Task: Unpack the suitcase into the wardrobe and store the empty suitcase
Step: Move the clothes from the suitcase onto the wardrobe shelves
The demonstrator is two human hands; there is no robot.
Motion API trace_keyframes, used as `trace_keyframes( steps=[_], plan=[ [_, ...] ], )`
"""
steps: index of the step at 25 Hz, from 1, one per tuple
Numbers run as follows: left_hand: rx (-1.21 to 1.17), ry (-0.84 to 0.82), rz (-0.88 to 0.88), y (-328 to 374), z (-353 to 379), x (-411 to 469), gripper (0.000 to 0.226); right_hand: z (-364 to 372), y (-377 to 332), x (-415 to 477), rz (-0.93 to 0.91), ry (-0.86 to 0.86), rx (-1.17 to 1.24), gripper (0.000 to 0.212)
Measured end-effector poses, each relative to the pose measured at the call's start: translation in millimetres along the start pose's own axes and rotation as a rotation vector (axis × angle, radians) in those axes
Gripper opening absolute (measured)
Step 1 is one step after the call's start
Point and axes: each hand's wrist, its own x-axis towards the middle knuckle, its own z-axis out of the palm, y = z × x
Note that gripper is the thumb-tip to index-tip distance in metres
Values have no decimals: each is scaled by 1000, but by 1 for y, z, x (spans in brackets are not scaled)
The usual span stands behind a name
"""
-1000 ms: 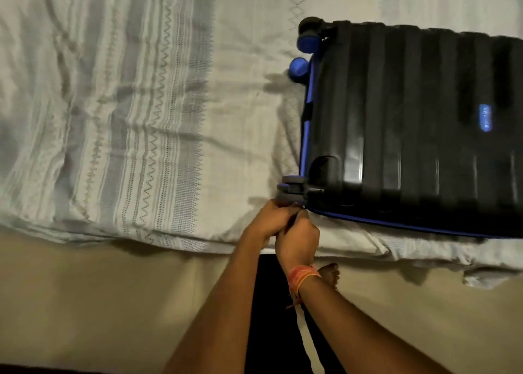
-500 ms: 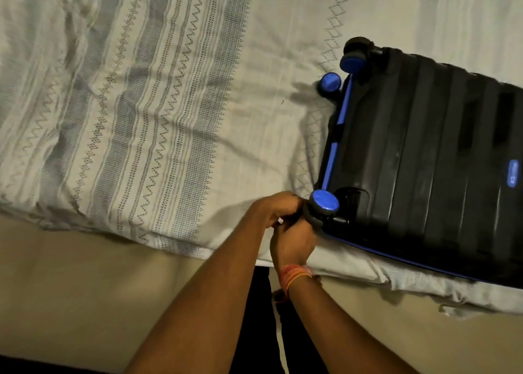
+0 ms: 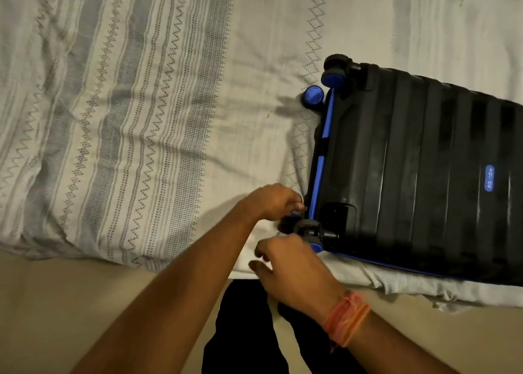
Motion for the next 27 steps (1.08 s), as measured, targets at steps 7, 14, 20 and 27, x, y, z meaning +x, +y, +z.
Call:
trace_keyframes(
  steps=[7, 14, 20, 27],
  plan=[
    [350, 281, 15, 1, -60, 46, 31, -78, 87, 46, 82, 132, -755, 62],
    [102, 572, -111, 14, -124, 118, 29, -105, 123, 43, 32, 331, -545, 25],
    [-425, 481, -70, 2, -177, 191, 32, -101, 149, 46, -23, 393, -374, 25],
    [-163, 66, 156, 28, -226, 254, 15, -133, 193, 83, 37, 674, -450, 55]
  ],
)
